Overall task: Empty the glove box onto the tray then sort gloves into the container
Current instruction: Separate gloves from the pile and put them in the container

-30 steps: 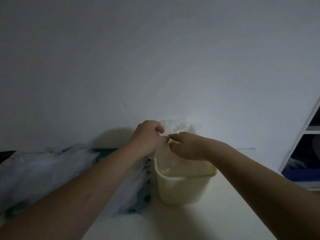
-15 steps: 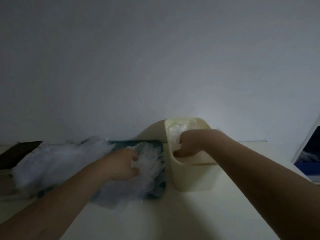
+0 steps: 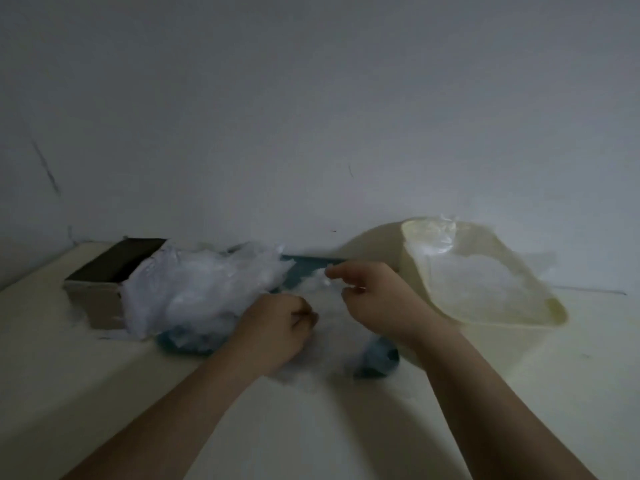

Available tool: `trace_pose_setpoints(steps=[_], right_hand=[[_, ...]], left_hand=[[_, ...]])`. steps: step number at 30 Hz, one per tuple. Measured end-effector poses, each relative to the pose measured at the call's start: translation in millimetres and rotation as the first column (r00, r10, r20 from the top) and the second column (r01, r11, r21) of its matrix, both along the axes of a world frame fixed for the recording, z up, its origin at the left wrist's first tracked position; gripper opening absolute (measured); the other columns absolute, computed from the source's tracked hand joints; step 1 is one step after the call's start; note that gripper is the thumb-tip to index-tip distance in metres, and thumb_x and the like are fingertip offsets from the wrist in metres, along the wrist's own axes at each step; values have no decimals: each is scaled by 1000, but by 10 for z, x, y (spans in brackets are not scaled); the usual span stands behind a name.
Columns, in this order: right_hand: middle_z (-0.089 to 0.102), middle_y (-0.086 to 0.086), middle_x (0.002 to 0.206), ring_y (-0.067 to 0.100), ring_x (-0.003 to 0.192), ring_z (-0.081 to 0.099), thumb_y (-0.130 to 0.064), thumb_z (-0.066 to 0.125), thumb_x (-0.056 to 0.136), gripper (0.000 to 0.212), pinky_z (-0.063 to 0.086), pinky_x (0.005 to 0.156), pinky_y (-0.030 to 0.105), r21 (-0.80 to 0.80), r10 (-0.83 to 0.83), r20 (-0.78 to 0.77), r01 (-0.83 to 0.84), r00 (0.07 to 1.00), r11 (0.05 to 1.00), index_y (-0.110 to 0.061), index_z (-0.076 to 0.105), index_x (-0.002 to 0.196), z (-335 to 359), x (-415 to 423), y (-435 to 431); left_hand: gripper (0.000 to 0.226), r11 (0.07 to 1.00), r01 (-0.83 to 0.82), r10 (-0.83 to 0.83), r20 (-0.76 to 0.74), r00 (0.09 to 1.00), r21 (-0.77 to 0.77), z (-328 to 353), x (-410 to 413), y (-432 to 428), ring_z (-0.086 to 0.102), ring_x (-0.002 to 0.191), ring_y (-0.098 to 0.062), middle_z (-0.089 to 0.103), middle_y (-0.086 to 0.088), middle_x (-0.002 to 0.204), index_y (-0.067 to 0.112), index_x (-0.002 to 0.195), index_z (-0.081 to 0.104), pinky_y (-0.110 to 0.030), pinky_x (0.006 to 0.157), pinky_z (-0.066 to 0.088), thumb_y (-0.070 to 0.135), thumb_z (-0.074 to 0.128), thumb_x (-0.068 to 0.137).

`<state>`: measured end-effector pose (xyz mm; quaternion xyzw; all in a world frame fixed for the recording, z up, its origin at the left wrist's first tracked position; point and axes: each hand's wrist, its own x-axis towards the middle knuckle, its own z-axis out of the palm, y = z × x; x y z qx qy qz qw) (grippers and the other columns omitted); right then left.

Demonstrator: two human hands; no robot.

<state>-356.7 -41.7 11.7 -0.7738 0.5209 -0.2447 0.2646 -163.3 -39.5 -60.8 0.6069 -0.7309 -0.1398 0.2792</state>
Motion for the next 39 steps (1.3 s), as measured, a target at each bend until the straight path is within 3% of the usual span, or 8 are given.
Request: trace_pose_setpoints(steps=[7,11,15,17,22,29,34,39], right_hand=[[32,-25,160,-7,144,29,-6,72,83,97,30,117,19,21,239,32,-240,970,971,-46,26,158,43,-39,-109],[44,-28,149,-11,134,41,-27,86,81,90,32,110,9,-134,159,-20,-161,987,978,-45,36,154,106,52,-84],[79,3,100,15,93,75,-15,82,85,34,61,88,30,91,134,397,-184,908,979,-20,75,118,47,92,-158],[76,19,82,24,66,67,-11,76,91,5,60,65,36,138,12,491,-91,871,986,-11,81,93,-89,145,-203],[59,22,67,23,50,49,-11,71,96,14,42,43,26,338,-256,621,42,741,940,2,75,90,-308,198,-288],[64,20,75,26,55,57,-43,64,97,39,39,56,31,519,-286,658,-144,696,843,-6,76,98,-371,202,-307],[67,23,132,38,125,63,-84,38,86,98,46,109,54,377,-114,828,-395,549,838,-2,65,132,-298,152,-363],[70,27,104,42,98,66,-25,70,96,40,53,96,61,281,-151,814,-153,562,947,12,67,110,-354,245,-268]], left_hand=[[20,956,40,184,-699,691,292,625,163,8,62,58,-11,68,-2,66,12,78,75,-22,55,49,25,75,94],[16,869,232,152,-681,716,438,712,241,12,67,67,-16,72,-8,75,12,79,80,-25,62,53,22,76,91],[31,821,366,128,-767,629,438,636,348,-41,67,64,-23,72,-11,78,13,83,81,-36,69,44,44,82,81],[44,834,348,169,-799,577,428,604,376,-92,71,69,-26,75,-11,87,16,90,81,-38,74,43,57,75,78],[89,850,429,78,-878,473,306,557,539,-166,73,110,-33,72,-14,128,8,130,65,-41,74,59,81,59,79],[14,935,290,-13,-795,606,205,434,406,-128,75,102,-26,79,-8,107,13,103,79,-35,78,60,15,78,89],[14,971,98,135,-833,536,220,448,363,-144,70,73,-31,79,-15,94,4,101,76,-35,64,53,16,69,98],[24,980,129,55,-834,548,150,430,141,-86,69,72,-37,76,-20,87,1,98,75,-43,62,59,26,71,98]])
